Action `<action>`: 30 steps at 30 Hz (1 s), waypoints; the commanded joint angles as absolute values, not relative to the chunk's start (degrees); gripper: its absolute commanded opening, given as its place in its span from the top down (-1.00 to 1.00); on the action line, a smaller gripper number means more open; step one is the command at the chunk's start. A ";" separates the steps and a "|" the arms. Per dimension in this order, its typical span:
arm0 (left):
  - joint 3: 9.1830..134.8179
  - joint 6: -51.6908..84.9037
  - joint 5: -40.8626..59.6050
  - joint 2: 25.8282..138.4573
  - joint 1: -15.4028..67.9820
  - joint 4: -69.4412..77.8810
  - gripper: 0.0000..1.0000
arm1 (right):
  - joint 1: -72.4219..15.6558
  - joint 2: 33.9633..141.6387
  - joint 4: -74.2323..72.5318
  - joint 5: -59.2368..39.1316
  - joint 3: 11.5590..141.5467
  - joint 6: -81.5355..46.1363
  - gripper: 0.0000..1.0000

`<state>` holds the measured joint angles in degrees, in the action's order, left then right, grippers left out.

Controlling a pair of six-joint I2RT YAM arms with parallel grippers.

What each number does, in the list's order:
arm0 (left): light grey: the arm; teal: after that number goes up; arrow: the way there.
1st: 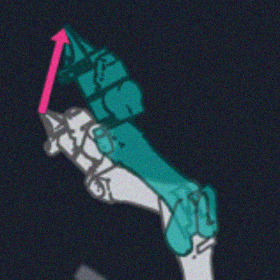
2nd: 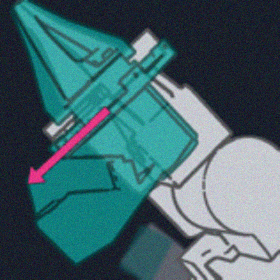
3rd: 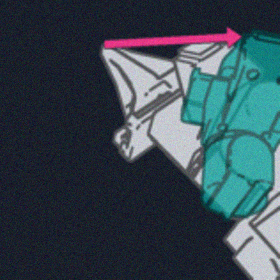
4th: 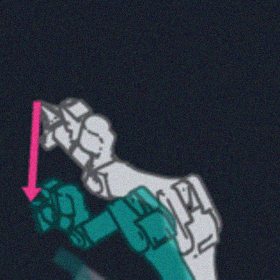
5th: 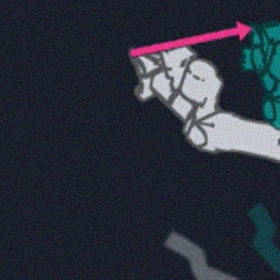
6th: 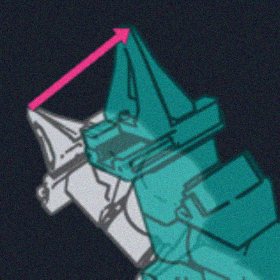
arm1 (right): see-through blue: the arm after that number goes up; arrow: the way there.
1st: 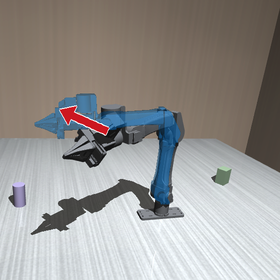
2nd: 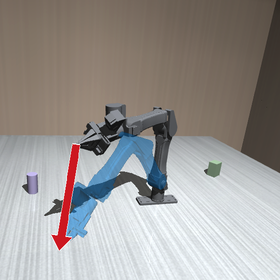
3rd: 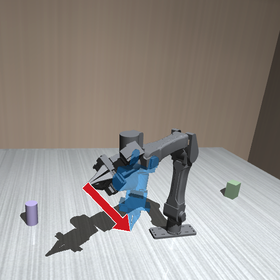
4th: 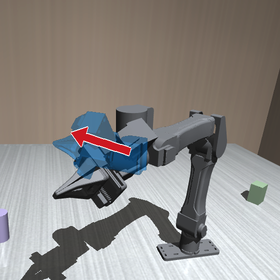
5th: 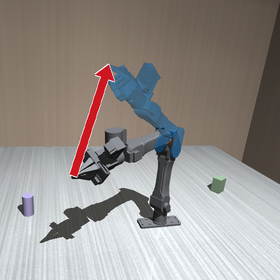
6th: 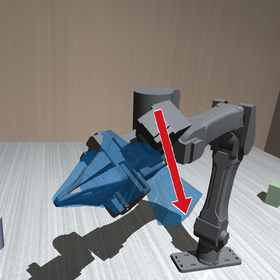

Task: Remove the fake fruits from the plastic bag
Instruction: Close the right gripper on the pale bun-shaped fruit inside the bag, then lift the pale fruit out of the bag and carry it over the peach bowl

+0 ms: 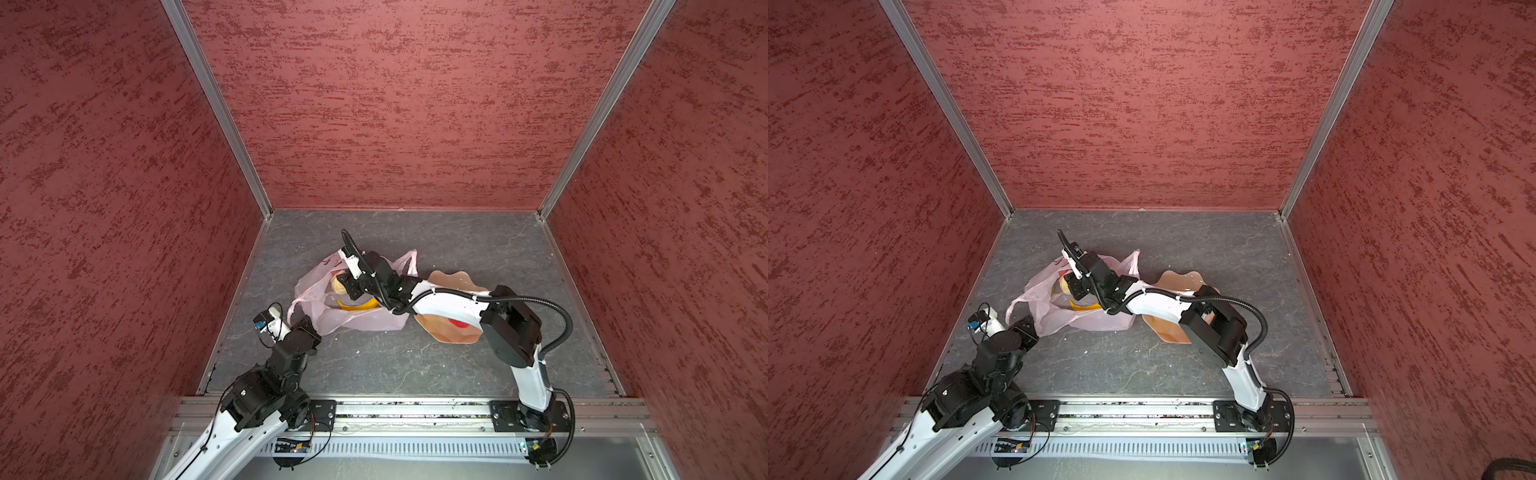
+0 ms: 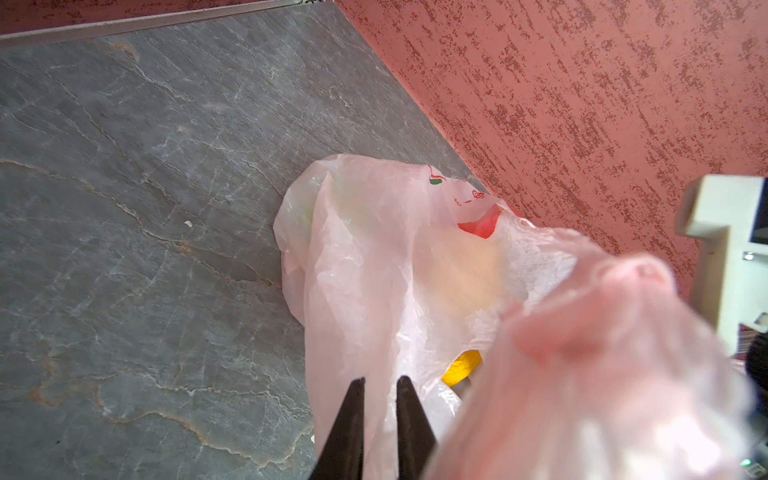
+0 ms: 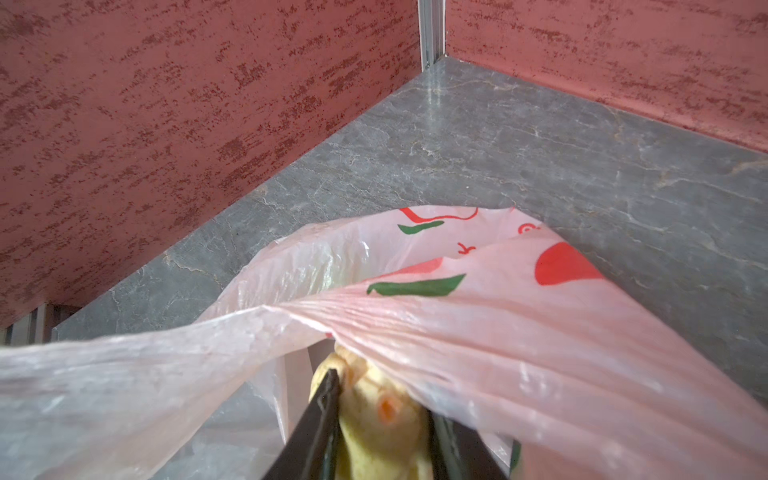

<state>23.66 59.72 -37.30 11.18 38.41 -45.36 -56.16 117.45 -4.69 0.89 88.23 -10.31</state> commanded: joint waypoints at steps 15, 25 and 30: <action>25.94 59.19 -38.07 9.61 38.22 -48.48 0.64 | -58.71 106.43 -2.01 2.02 86.15 -7.02 0.36; 25.93 58.43 -37.76 10.98 38.17 -46.29 0.64 | -58.76 100.70 -0.63 2.36 83.61 -7.19 0.38; 25.93 58.32 -37.62 11.19 38.15 -45.94 0.63 | -58.71 97.33 0.21 4.38 82.38 -6.44 0.39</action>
